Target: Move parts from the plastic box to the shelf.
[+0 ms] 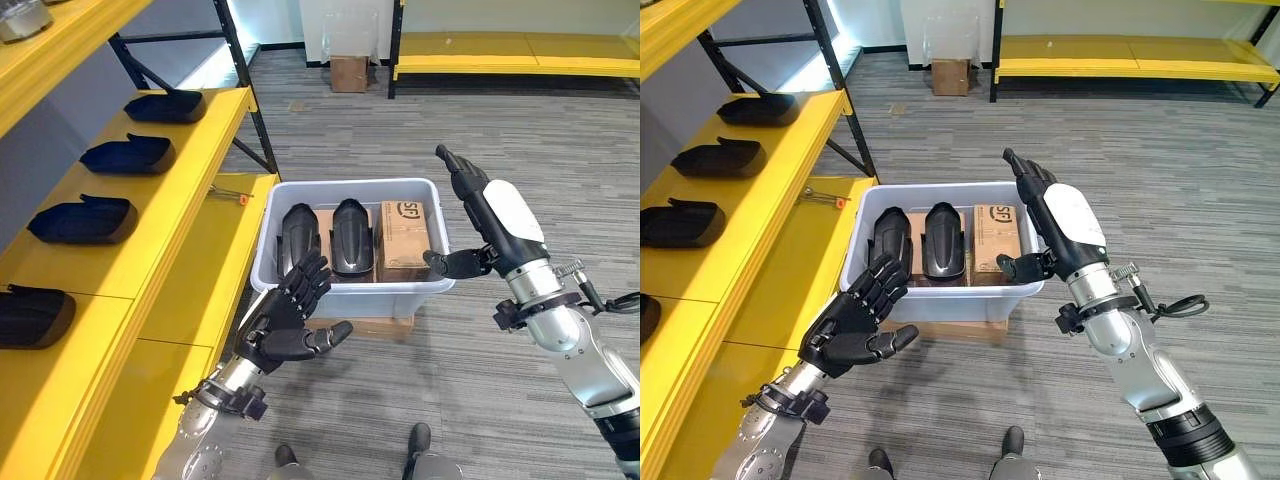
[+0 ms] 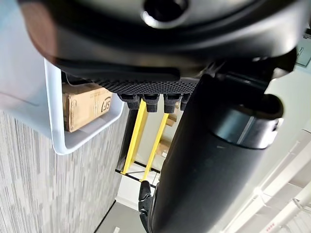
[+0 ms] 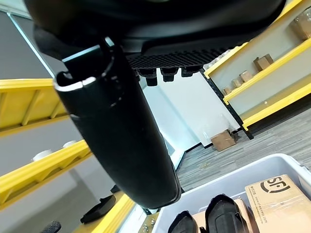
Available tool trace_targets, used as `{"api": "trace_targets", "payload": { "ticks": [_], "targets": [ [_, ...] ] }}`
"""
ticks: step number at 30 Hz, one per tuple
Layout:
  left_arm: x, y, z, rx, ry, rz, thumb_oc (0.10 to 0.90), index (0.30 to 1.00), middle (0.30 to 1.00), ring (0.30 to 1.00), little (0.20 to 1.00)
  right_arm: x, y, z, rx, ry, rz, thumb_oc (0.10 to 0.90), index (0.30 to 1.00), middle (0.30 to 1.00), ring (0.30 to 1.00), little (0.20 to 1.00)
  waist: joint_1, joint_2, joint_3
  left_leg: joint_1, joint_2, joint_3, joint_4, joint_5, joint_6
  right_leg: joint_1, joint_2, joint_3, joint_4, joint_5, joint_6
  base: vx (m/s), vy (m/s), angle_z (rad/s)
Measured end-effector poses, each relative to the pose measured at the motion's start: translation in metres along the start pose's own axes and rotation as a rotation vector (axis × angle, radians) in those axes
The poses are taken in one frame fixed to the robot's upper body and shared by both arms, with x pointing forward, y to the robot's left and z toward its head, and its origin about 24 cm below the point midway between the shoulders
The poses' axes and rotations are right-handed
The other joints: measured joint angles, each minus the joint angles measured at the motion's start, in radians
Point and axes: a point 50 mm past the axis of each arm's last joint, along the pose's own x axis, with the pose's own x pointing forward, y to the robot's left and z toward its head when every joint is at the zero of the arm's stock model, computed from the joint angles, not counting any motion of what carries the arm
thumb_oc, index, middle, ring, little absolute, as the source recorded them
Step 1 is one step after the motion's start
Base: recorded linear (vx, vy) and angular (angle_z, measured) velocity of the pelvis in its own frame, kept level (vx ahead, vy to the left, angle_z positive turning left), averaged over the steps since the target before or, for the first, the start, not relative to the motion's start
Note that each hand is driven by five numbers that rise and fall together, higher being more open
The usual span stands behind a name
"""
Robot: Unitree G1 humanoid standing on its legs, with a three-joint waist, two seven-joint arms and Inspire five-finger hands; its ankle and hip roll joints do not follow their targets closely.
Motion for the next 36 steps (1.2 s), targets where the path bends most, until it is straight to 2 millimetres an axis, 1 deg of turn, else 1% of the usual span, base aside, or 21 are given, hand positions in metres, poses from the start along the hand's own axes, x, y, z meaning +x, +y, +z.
{"api": "trace_targets", "payload": {
  "ticks": [2,3,6,8,10,12,13,15,16,17,18,19,20,21,22,23,25,27,30,34,36],
  "targets": [
    [0.000,0.002,0.002,0.019,0.009,-0.004,0.900,1.000,1.000,1.000,1.000,0.003,-0.001,0.003,-0.001,-0.016,0.002,0.900,1.000,1.000,1.000,1.000,0.002,-0.019,0.008,-0.007,-0.013,-0.001,0.002,0.000,-0.002,-0.017,-0.018,0.005,0.029,-0.006,-0.002,0.04,-0.104,0.05],
    [-0.001,0.004,0.003,0.027,0.014,-0.004,0.900,1.000,1.000,1.000,1.000,0.005,-0.001,0.005,-0.002,-0.024,0.003,0.900,1.000,1.000,1.000,1.000,0.002,-0.022,0.008,-0.011,-0.017,-0.002,0.003,0.000,-0.002,-0.026,-0.024,0.007,0.039,-0.009,-0.003,0.04,-0.140,0.09],
    [-0.001,0.007,0.006,0.051,0.024,-0.004,0.900,1.000,1.000,1.000,1.000,0.010,0.000,0.010,0.002,-0.053,0.013,0.900,1.000,1.000,1.000,1.000,0.006,-0.023,0.008,-0.018,-0.029,-0.018,0.005,0.000,-0.002,-0.035,-0.040,0.007,0.067,-0.020,0.003,0.05,-0.161,0.13],
    [0.000,0.008,0.007,0.058,0.022,0.012,0.900,1.000,1.000,1.000,1.000,0.012,0.002,0.012,0.012,-0.060,0.022,0.900,1.000,1.000,1.000,1.000,0.012,-0.023,0.008,-0.015,-0.032,-0.025,0.014,-0.001,-0.001,-0.036,-0.049,0.007,0.099,-0.043,0.002,0.08,-0.155,0.12],
    [0.001,0.011,0.008,0.064,0.020,0.049,0.900,1.000,1.000,1.000,1.000,0.013,0.008,0.016,0.025,-0.071,0.046,0.900,1.000,1.000,1.000,1.000,0.023,-0.025,0.009,-0.016,-0.032,-0.025,0.057,-0.019,0.028,-0.037,-0.065,0.004,0.157,-0.085,0.003,0.07,-0.165,0.10],
    [0.001,0.012,0.009,0.067,0.015,0.063,0.900,1.000,1.000,1.000,1.000,0.013,0.012,0.017,0.032,-0.074,0.061,0.900,1.000,1.000,1.000,1.000,0.029,-0.026,0.010,-0.024,-0.024,-0.026,0.101,-0.017,0.030,-0.039,-0.072,0.005,0.199,-0.120,0.002,0.08,-0.093,0.20],
    [0.003,0.015,0.009,0.071,0.013,0.079,0.900,1.000,1.000,1.000,1.000,0.012,0.017,0.015,0.037,-0.069,0.081,0.900,1.000,1.000,1.000,1.000,0.034,-0.032,0.013,-0.061,-0.001,-0.034,0.195,-0.016,0.031,-0.037,-0.079,0.001,0.241,-0.170,-0.010,0.12,0.011,0.35],
    [0.002,0.017,0.007,0.067,0.017,0.092,0.900,1.000,1.000,1.000,1.000,0.013,0.022,0.012,0.055,-0.050,0.081,0.900,1.000,1.000,1.000,1.000,0.041,-0.027,0.012,-0.132,0.039,-0.083,0.320,-0.009,0.033,-0.030,-0.072,-0.003,0.253,-0.191,-0.026,0.34,0.368,0.26],
    [0.000,0.018,0.003,0.065,0.033,0.102,0.900,1.000,1.000,1.000,1.000,0.013,0.027,0.010,0.073,-0.033,0.083,0.900,1.000,1.000,1.000,1.000,0.052,-0.031,0.017,-0.166,0.054,-0.127,0.340,-0.054,0.006,-0.022,-0.063,0.007,0.243,-0.191,-0.028,0.45,0.550,-0.02],
    [-0.005,0.018,-0.001,0.078,0.056,0.108,0.900,1.000,1.000,1.000,1.000,0.011,0.033,0.007,0.094,-0.004,0.089,0.900,1.000,1.000,1.000,1.000,0.056,-0.024,0.014,-0.148,0.052,-0.141,0.216,-0.063,-0.014,-0.016,-0.057,0.009,0.232,-0.188,-0.032,0.28,0.340,-0.10],
    [-0.006,0.018,-0.002,0.087,0.064,0.103,0.900,1.000,1.000,1.000,1.000,0.010,0.034,0.006,0.093,0.004,0.092,0.900,1.000,1.000,1.000,1.000,0.057,-0.016,0.015,-0.145,0.056,-0.142,0.153,-0.047,-0.016,-0.018,-0.056,0.010,0.235,-0.189,-0.033,0.28,0.384,-0.16],
    [-0.008,0.017,-0.004,0.096,0.073,0.095,0.900,1.000,1.000,1.000,1.000,0.009,0.034,0.005,0.088,0.010,0.097,0.900,1.000,1.000,1.000,1.000,0.057,-0.011,0.021,-0.148,0.058,-0.162,0.091,-0.023,-0.001,-0.020,-0.055,0.018,0.243,-0.193,-0.032,0.28,0.377,-0.23],
    [-0.009,0.016,-0.005,0.111,0.084,0.085,0.900,1.000,1.000,1.000,1.000,0.008,0.034,0.004,0.080,0.015,0.102,0.900,1.000,1.000,1.000,1.000,0.052,-0.004,0.023,-0.139,0.053,-0.167,0.063,-0.017,0.012,-0.024,-0.058,0.037,0.251,-0.198,-0.025,0.34,0.468,-0.40],
    [-0.011,0.016,-0.006,0.110,0.091,0.078,0.900,1.000,1.000,1.000,1.000,0.006,0.032,0.003,0.068,0.016,0.109,0.900,1.000,1.000,1.000,1.000,0.055,0.004,0.021,-0.123,0.039,-0.171,0.041,-0.030,0.032,-0.030,-0.062,0.058,0.267,-0.203,-0.016,0.23,0.315,-0.49],
    [-0.012,0.015,-0.006,0.108,0.091,0.074,0.900,1.000,1.000,1.000,1.000,0.006,0.031,0.002,0.059,0.017,0.112,0.900,1.000,1.000,1.000,1.000,0.056,0.009,0.020,-0.114,0.028,-0.177,0.038,-0.038,0.047,-0.038,-0.063,0.075,0.280,-0.206,-0.008,0.19,0.292,-0.77],
    [-0.014,0.019,-0.004,0.114,0.088,0.081,0.900,1.000,1.000,1.000,1.000,0.002,0.035,0.000,0.066,0.031,0.123,0.900,1.000,1.000,1.000,1.000,0.062,-0.015,0.032,-0.103,-0.009,-0.187,0.074,0.002,0.026,-0.044,-0.087,0.116,0.291,-0.203,0.006,0.16,0.265,-0.62],
    [-0.011,0.021,0.001,0.126,0.078,0.072,0.900,1.000,1.000,1.000,1.000,-0.010,0.041,-0.004,0.081,0.061,0.147,0.900,1.000,1.000,1.000,1.000,0.042,-0.047,0.035,-0.105,-0.052,-0.188,0.094,0.004,0.012,-0.016,-0.126,0.121,0.261,-0.193,0.019,0.23,0.315,-0.08],
    [-0.009,0.022,0.005,0.135,0.065,0.064,0.900,1.000,1.000,1.000,1.000,-0.020,0.048,-0.005,0.103,0.080,0.169,0.900,1.000,1.000,1.000,1.000,0.044,-0.064,0.038,-0.101,-0.078,-0.188,0.106,-0.013,-0.005,0.005,-0.148,0.123,0.229,-0.165,0.044,0.14,0.176,0.13],
    [-0.013,0.024,0.005,0.139,0.068,0.078,0.900,1.000,1.000,1.000,1.000,-0.026,0.054,-0.002,0.125,0.072,0.189,0.900,1.000,1.000,1.000,1.000,0.060,-0.068,0.041,-0.102,-0.084,-0.182,0.106,-0.018,-0.005,0.017,-0.151,0.117,0.187,-0.126,0.056,0.10,0.154,-0.06],
    [-0.016,0.023,0.002,0.133,0.078,0.090,0.900,1.000,1.000,1.000,1.000,-0.024,0.051,0.004,0.130,0.042,0.177,0.900,1.000,1.000,1.000,1.000,0.060,-0.068,0.044,-0.096,-0.082,-0.163,0.098,-0.020,-0.005,0.019,-0.149,0.114,0.170,-0.123,0.059,0.04,0.123,-0.09],
    [-0.015,0.023,0.005,0.143,0.051,0.091,0.900,1.000,1.000,1.000,1.000,-0.020,0.048,0.006,0.125,0.027,0.165,0.900,1.000,1.000,1.000,1.000,0.062,-0.067,0.061,-0.103,-0.077,-0.162,0.107,-0.026,-0.008,0.017,-0.145,0.113,0.160,-0.121,0.062,-0.03,0.124,-0.08]
  ]
}}
